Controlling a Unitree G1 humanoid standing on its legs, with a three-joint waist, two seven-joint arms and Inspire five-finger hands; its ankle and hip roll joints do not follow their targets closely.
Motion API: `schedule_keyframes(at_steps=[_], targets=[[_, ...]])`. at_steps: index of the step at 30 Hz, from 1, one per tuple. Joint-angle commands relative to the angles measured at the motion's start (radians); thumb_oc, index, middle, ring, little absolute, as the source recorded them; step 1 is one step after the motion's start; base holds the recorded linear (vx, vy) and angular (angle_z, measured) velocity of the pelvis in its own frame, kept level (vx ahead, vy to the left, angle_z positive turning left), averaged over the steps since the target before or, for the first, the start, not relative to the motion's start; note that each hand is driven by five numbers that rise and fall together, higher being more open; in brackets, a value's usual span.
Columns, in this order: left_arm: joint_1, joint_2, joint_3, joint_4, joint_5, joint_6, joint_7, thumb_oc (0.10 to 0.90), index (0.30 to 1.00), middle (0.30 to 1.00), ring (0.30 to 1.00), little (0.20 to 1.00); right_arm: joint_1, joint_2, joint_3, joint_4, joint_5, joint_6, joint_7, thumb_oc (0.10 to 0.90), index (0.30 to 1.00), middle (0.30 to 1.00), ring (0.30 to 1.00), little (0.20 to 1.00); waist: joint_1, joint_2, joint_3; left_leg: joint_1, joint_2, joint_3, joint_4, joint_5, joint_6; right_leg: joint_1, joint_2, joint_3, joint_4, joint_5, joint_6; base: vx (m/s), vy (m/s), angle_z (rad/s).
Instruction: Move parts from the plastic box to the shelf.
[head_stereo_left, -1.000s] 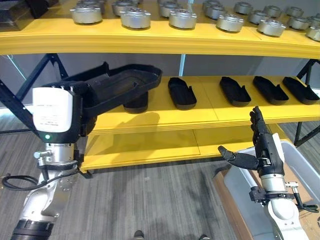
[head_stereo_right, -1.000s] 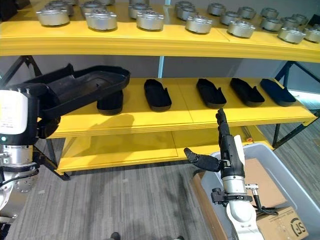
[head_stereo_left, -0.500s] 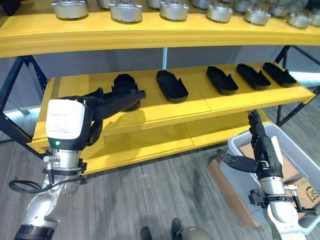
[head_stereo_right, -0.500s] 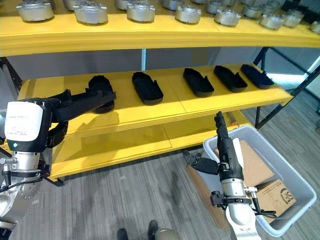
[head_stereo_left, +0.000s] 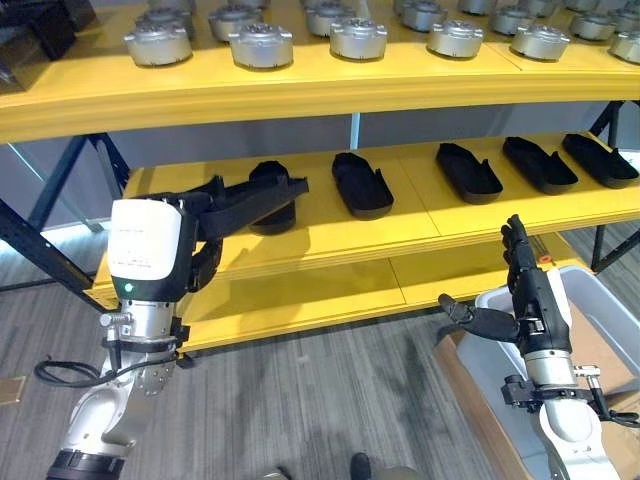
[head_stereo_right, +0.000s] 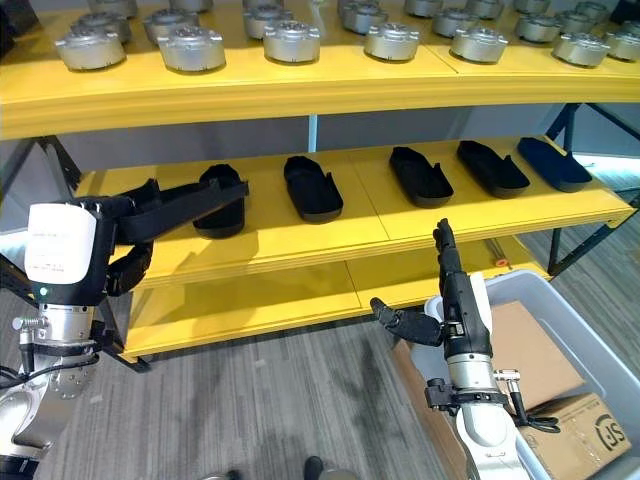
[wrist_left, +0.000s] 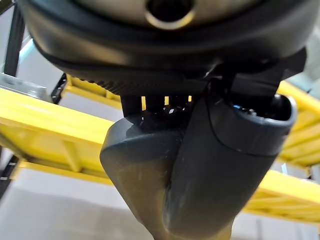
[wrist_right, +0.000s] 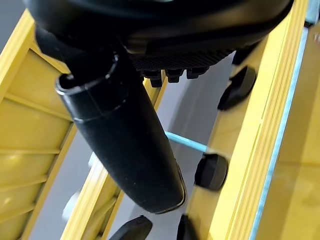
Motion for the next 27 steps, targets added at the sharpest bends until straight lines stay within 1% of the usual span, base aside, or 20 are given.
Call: schedule_keyframes(at_steps=[1, 3, 4, 5, 6, 7, 9, 11, 13, 14, 16, 17, 19, 20, 21, 27], targets=[[-0.103, 0.019, 0.136, -0.101, -0.046, -0.007, 0.135, 0.400, 0.300, 0.300, 0.300, 0.300, -0.055, -0.075, -0.067, -0.091, 0.016, -0.130, -0.059, 0.900, 1.000, 1.000, 1.000, 1.000, -0.022, 0.063, -0.052, 0.070, 0.113, -0.024, -0.232, 0.264, -0.065, -0.020, -0.015, 0.011, 0.070, -0.049, 0.097, 0.06, 0.177, -0.25], [-0.124, 0.026, 0.135, -0.107, -0.031, 0.003, 0.153, 0.400, 0.300, 0.300, 0.300, 0.300, -0.057, -0.087, -0.068, -0.091, 0.004, -0.135, -0.072, 0.900, 1.000, 1.000, 1.000, 1.000, -0.023, 0.083, -0.044, 0.060, 0.134, -0.026, -0.273, 0.283, -0.079, -0.053, -0.029, 0.018, 0.136, -0.069, 0.111, 0.06, 0.241, -0.33], [-0.137, 0.031, 0.133, -0.113, -0.028, 0.007, 0.159, 0.400, 0.300, 0.300, 0.300, 0.300, -0.055, -0.089, -0.068, -0.090, 0.001, -0.135, -0.076, 0.900, 1.000, 1.000, 1.000, 1.000, -0.025, 0.089, -0.042, 0.057, 0.140, -0.031, -0.273, 0.284, -0.085, -0.061, -0.041, 0.024, 0.149, -0.071, 0.117, 0.10, 0.349, -0.39], [-0.132, 0.043, 0.149, -0.129, -0.001, 0.010, 0.170, 0.400, 0.300, 0.300, 0.300, 0.300, -0.056, -0.077, -0.065, -0.088, -0.008, -0.133, -0.077, 0.900, 1.000, 1.000, 1.000, 1.000, -0.027, 0.101, -0.048, 0.076, 0.136, -0.030, -0.267, 0.239, -0.082, -0.075, -0.053, 0.047, 0.173, -0.084, 0.128, 0.14, 0.422, -0.22], [-0.138, 0.050, 0.156, -0.157, 0.003, 0.002, 0.166, 0.400, 0.300, 0.300, 0.300, 0.300, -0.047, -0.070, -0.070, -0.094, -0.012, -0.132, -0.072, 0.900, 1.000, 1.000, 1.000, 1.000, -0.028, 0.102, -0.055, 0.069, 0.126, -0.010, -0.241, 0.218, -0.087, -0.065, -0.070, 0.046, 0.160, -0.076, 0.139, 0.13, 0.340, -0.13], [-0.136, 0.050, 0.156, -0.159, 0.003, 0.002, 0.164, 0.400, 0.300, 0.300, 0.300, 0.300, -0.047, -0.069, -0.071, -0.095, -0.011, -0.132, -0.072, 0.900, 1.000, 1.000, 1.000, 1.000, -0.027, 0.100, -0.055, 0.067, 0.124, -0.009, -0.234, 0.212, -0.086, -0.063, -0.073, 0.047, 0.156, -0.074, 0.140, 0.11, 0.217, -0.03], [-0.153, 0.053, 0.154, -0.181, -0.013, -0.006, 0.164, 0.400, 0.300, 0.300, 0.300, 0.300, -0.039, -0.059, -0.072, -0.095, -0.011, -0.126, -0.071, 0.900, 1.000, 1.000, 1.000, 1.000, -0.028, 0.091, -0.060, 0.052, 0.105, 0.000, -0.169, 0.174, -0.085, -0.035, -0.101, 0.051, 0.124, -0.055, 0.152, 0.11, 0.178, -0.02], [-0.149, 0.066, 0.168, -0.187, -0.028, -0.017, 0.168, 0.400, 0.300, 0.300, 0.300, 0.300, -0.026, -0.051, -0.077, -0.096, -0.020, -0.113, -0.061, 0.900, 1.000, 1.000, 1.000, 1.000, -0.025, 0.080, -0.064, 0.042, 0.072, 0.005, -0.095, 0.103, -0.079, 0.025, -0.148, 0.057, 0.051, -0.027, 0.176, 0.15, 0.288, 0.10], [-0.150, 0.068, 0.172, -0.193, -0.030, -0.018, 0.170, 0.400, 0.300, 0.300, 0.300, 0.300, -0.021, -0.051, -0.080, -0.098, -0.021, -0.109, -0.057, 0.900, 1.000, 1.000, 1.000, 1.000, -0.025, 0.073, -0.064, 0.044, 0.059, 0.007, -0.074, 0.080, -0.076, 0.046, -0.166, 0.059, 0.024, -0.012, 0.188, 0.11, 0.232, 0.08], [-0.155, 0.067, 0.169, -0.202, -0.034, -0.018, 0.171, 0.400, 0.300, 0.300, 0.300, 0.300, -0.014, -0.046, -0.086, -0.098, -0.022, -0.102, -0.051, 0.900, 1.000, 1.000, 1.000, 1.000, -0.023, 0.065, -0.068, 0.044, 0.042, 0.010, -0.057, 0.056, -0.070, 0.066, -0.188, 0.060, -0.005, 0.002, 0.199, 0.10, 0.234, 0.10], [-0.159, 0.069, 0.164, -0.205, -0.034, -0.015, 0.169, 0.400, 0.300, 0.300, 0.300, 0.300, -0.010, -0.042, -0.093, -0.098, -0.020, -0.097, -0.050, 0.900, 1.000, 1.000, 1.000, 1.000, -0.022, 0.056, -0.070, 0.042, 0.029, 0.010, -0.044, 0.042, -0.066, 0.083, -0.204, 0.058, -0.025, 0.011, 0.208, 0.08, 0.208, 0.03], [-0.163, 0.074, 0.163, -0.201, -0.037, -0.013, 0.165, 0.400, 0.300, 0.300, 0.300, 0.300, -0.007, -0.035, -0.097, -0.094, -0.022, -0.091, -0.050, 0.900, 1.000, 1.000, 1.000, 1.000, -0.018, 0.044, -0.075, 0.036, 0.017, 0.007, -0.021, 0.024, -0.060, 0.096, -0.220, 0.057, -0.041, 0.020, 0.214, 0.06, 0.170, 0.00], [-0.170, 0.081, 0.160, -0.195, -0.039, -0.010, 0.162, 0.400, 0.300, 0.300, 0.300, 0.300, -0.006, -0.034, -0.096, -0.093, -0.023, -0.089, -0.050, 0.900, 1.000, 1.000, 1.000, 1.000, -0.016, 0.036, -0.078, 0.029, 0.012, 0.007, -0.005, 0.015, -0.058, 0.103, -0.228, 0.051, -0.048, 0.024, 0.218, 0.04, 0.120, 0.00], [-0.173, 0.086, 0.155, -0.168, -0.044, -0.001, 0.159, 0.400, 0.300, 0.300, 0.300, 0.300, -0.001, -0.029, -0.100, -0.092, -0.028, -0.086, -0.049, 0.900, 1.000, 1.000, 1.000, 1.000, -0.014, 0.023, -0.079, 0.019, 0.005, 0.003, 0.019, 0.000, -0.052, 0.111, -0.238, 0.045, -0.055, 0.033, 0.223, 0.04, 0.103, -0.01], [-0.174, 0.087, 0.154, -0.167, -0.045, -0.001, 0.160, 0.400, 0.300, 0.300, 0.300, 0.300, -0.001, -0.028, -0.100, -0.092, -0.028, -0.086, -0.049, 0.900, 1.000, 1.000, 1.000, 1.000, -0.014, 0.022, -0.079, 0.017, 0.004, 0.002, 0.023, -0.003, -0.051, 0.112, -0.239, 0.044, -0.056, 0.034, 0.224, 0.04, 0.097, -0.01], [-0.174, 0.089, 0.159, -0.099, -0.042, 0.037, 0.156, 0.400, 0.300, 0.300, 0.300, 0.300, 0.008, -0.020, -0.117, -0.086, -0.031, -0.078, -0.046, 0.900, 1.000, 1.000, 1.000, 1.000, -0.006, -0.006, -0.084, -0.013, 0.000, -0.005, 0.075, -0.030, -0.045, 0.123, -0.250, 0.034, -0.060, 0.043, 0.230, 0.02, 0.050, 0.03]])
